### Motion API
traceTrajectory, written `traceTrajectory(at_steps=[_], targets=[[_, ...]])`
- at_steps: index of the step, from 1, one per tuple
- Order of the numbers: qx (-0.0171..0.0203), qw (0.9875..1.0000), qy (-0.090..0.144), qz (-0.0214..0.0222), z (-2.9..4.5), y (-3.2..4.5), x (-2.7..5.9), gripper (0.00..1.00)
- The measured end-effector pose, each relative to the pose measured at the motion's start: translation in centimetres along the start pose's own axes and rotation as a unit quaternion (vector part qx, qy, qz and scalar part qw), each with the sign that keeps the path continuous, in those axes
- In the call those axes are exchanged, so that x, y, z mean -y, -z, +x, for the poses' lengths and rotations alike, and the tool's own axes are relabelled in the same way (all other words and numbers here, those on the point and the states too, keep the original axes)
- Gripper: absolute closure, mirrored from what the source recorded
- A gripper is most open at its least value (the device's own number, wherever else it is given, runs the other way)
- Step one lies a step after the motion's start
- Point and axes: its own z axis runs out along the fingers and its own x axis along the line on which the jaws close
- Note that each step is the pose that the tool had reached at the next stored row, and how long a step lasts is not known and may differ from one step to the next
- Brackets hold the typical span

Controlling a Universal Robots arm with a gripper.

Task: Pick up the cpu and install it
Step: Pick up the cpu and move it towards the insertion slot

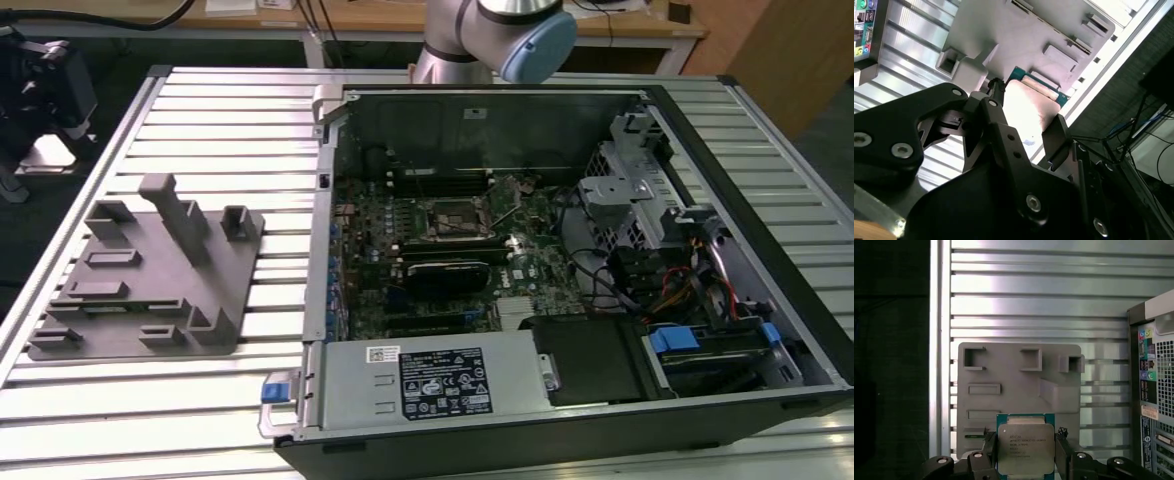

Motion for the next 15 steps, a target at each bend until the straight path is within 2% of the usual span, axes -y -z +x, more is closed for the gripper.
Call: traceTrajectory(at_steps=[15], targets=[[0.0, 1.0, 0.0, 0.0, -1.39, -0.07, -0.13, 0.45]])
